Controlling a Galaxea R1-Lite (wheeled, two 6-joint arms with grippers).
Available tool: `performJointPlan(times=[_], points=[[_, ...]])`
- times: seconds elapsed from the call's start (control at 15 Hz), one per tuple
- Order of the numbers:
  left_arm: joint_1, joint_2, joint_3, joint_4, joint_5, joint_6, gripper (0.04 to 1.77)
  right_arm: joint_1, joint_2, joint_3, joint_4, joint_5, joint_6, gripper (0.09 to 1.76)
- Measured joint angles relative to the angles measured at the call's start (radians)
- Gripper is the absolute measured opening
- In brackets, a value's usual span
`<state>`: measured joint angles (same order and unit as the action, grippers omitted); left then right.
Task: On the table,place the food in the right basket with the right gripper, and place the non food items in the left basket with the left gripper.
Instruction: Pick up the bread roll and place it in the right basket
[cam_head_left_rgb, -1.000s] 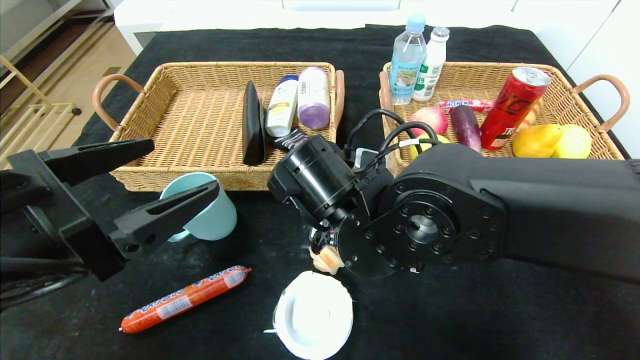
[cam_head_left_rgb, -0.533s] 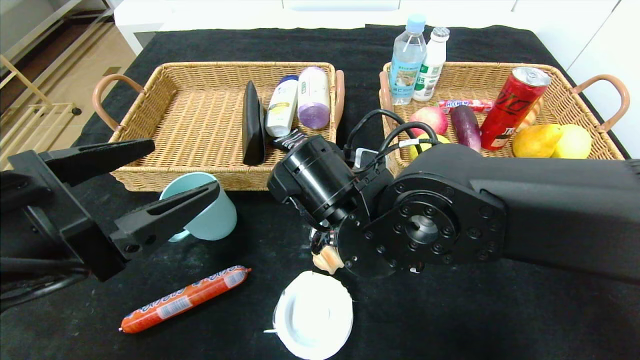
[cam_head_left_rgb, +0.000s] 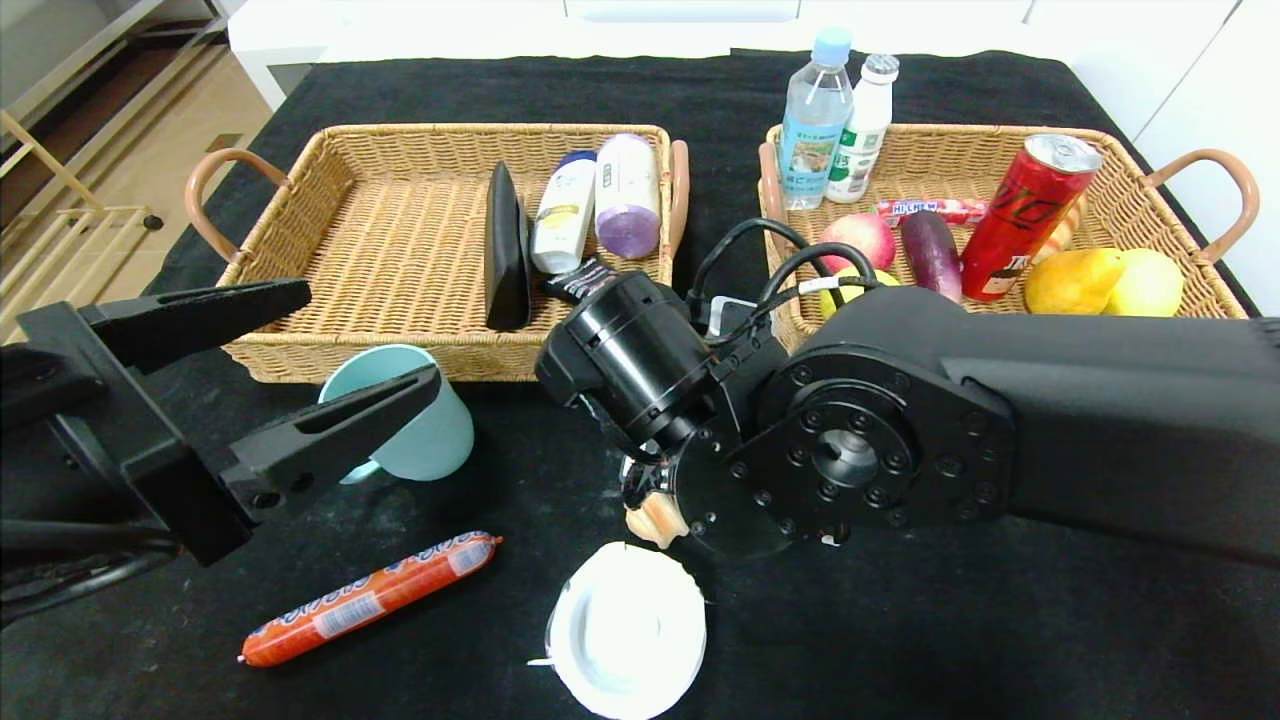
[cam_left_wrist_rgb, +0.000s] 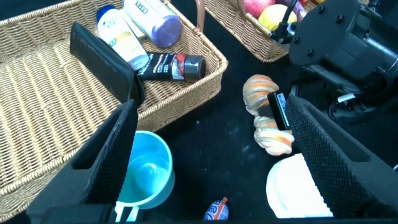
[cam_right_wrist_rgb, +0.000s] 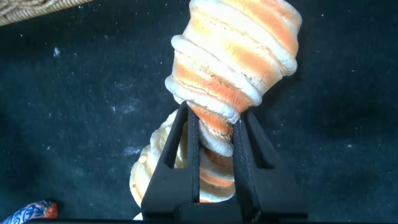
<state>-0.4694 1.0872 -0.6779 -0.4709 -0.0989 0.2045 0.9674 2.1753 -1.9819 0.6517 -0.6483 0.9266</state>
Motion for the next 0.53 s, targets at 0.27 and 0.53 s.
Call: performJointPlan(times=[0.27,0.53], points=[[0.0,-0.007,-0.002,0.0,0.0,0.008,1.72,0.003,-0.033,0.001,0.005,-0.004,-0.028,0.4],[-0.001,-0.021,-0.006,0.0,-0.001,0.013,1.72,0.008,-0.125,0.036,0.008,-0.011,-0.145,0.4]])
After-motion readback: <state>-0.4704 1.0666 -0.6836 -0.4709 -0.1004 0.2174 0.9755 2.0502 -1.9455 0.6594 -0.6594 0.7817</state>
